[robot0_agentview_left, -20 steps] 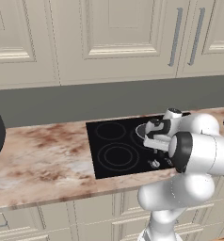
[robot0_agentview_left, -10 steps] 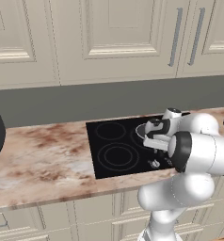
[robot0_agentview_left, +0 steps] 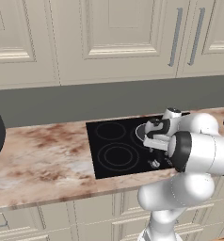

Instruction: Place both pans onto different burners. Then place the bell pepper and the steak on different pans.

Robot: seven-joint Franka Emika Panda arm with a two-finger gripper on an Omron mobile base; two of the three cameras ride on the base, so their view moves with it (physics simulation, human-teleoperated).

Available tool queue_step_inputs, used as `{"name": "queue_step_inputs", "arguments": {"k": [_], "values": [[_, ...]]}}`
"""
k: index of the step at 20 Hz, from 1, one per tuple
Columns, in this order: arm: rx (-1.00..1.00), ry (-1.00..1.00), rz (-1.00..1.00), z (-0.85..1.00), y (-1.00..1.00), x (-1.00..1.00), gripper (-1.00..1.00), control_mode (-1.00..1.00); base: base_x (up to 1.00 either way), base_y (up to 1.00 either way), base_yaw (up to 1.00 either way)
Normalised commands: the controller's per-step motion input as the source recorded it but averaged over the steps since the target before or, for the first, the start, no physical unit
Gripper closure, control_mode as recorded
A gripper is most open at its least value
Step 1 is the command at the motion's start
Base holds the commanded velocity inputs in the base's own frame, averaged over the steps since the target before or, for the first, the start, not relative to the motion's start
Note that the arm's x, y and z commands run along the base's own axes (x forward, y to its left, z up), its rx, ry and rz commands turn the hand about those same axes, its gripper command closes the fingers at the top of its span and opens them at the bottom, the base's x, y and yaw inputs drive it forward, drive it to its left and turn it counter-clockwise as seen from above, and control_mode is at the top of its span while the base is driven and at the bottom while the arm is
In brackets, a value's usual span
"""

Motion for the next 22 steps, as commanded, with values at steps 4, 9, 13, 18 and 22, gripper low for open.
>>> {"name": "queue_step_inputs", "arguments": {"k": [4, 9, 13, 18, 22], "values": [[0.00, -0.02, 0.00, 0.02, -0.07, -0.02, -1.00, -1.00, 0.00, 0.00, 0.00], [0.00, -0.01, 0.00, 0.23, -0.15, -0.08, -1.00, -1.00, 0.00, 0.00, 0.00], [-0.01, -0.08, 0.04, 0.36, -0.07, -0.31, -1.00, -1.00, 0.00, 0.00, 0.00], [-0.07, -0.09, 0.05, 0.23, -0.07, -0.40, -1.00, -1.00, 0.00, 0.00, 0.00], [-0.14, -0.08, 0.09, 0.16, 0.00, -0.40, -1.00, -1.00, 0.00, 0.00, 0.00]]}}
